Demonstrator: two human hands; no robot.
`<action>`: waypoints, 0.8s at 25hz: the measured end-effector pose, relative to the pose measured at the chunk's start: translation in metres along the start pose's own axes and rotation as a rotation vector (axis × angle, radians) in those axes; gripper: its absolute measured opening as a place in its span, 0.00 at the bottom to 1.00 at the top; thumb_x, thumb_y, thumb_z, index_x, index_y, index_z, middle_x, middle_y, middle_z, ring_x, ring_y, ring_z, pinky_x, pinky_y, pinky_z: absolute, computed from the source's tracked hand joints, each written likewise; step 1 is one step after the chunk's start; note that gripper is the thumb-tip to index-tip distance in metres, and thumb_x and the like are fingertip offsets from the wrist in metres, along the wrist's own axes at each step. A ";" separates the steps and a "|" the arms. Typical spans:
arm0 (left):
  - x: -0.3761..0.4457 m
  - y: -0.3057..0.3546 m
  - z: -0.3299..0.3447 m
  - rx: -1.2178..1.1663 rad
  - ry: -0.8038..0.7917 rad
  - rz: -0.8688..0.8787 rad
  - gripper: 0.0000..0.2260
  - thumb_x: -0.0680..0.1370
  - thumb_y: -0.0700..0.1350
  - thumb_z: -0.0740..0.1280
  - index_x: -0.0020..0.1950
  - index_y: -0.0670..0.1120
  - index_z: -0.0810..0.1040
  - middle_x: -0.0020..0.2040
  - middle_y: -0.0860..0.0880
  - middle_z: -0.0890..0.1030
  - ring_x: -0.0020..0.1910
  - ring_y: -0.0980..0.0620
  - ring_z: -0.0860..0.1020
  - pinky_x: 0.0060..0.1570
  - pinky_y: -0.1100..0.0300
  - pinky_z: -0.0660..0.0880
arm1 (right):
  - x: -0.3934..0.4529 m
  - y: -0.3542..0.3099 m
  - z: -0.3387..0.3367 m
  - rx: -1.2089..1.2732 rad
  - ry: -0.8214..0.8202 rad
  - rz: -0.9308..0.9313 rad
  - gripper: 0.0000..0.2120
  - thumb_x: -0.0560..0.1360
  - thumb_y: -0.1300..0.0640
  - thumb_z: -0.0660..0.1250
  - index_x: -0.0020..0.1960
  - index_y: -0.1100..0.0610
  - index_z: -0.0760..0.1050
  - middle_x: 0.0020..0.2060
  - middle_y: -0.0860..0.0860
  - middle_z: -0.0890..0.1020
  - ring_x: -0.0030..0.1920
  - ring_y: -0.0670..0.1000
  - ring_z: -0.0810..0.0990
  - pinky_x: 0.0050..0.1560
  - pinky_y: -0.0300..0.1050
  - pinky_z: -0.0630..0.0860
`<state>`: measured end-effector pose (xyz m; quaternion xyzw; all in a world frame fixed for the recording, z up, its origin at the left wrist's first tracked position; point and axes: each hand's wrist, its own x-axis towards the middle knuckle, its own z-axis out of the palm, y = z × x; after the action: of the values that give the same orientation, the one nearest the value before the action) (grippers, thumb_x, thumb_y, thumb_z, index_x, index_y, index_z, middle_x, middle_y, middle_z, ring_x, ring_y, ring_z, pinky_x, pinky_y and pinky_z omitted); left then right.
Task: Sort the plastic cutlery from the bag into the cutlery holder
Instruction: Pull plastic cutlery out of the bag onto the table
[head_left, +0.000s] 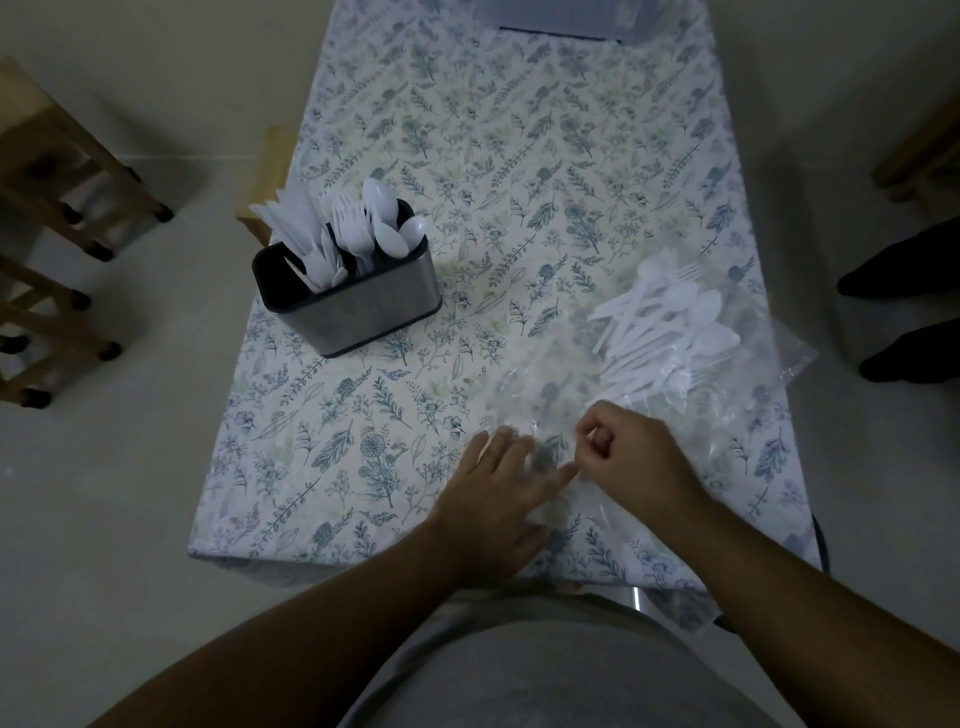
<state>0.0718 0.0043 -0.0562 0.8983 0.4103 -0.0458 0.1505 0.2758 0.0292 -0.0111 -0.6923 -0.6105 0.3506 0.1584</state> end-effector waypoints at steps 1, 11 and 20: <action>-0.002 -0.003 0.000 0.006 -0.009 0.001 0.29 0.78 0.62 0.56 0.79 0.58 0.60 0.77 0.39 0.65 0.77 0.35 0.60 0.73 0.35 0.58 | -0.002 -0.001 0.001 -0.017 -0.033 -0.013 0.07 0.75 0.60 0.71 0.43 0.50 0.77 0.26 0.47 0.77 0.28 0.47 0.76 0.33 0.49 0.80; 0.011 -0.021 -0.064 -0.774 0.015 -0.468 0.30 0.80 0.68 0.46 0.57 0.55 0.84 0.65 0.53 0.80 0.69 0.57 0.70 0.75 0.49 0.55 | -0.004 -0.042 -0.004 0.301 0.135 -0.072 0.08 0.75 0.62 0.71 0.43 0.52 0.74 0.28 0.51 0.77 0.26 0.44 0.72 0.29 0.40 0.72; 0.017 -0.014 -0.085 -1.663 0.252 -0.967 0.09 0.83 0.41 0.59 0.47 0.42 0.76 0.48 0.43 0.87 0.49 0.42 0.85 0.52 0.47 0.79 | 0.034 0.016 -0.024 -0.309 0.095 -0.204 0.26 0.76 0.59 0.68 0.73 0.48 0.72 0.74 0.50 0.72 0.74 0.55 0.67 0.73 0.60 0.66</action>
<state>0.0690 0.0515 0.0183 0.2375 0.6497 0.2987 0.6575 0.3040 0.0638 -0.0148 -0.6587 -0.7160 0.2018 0.1134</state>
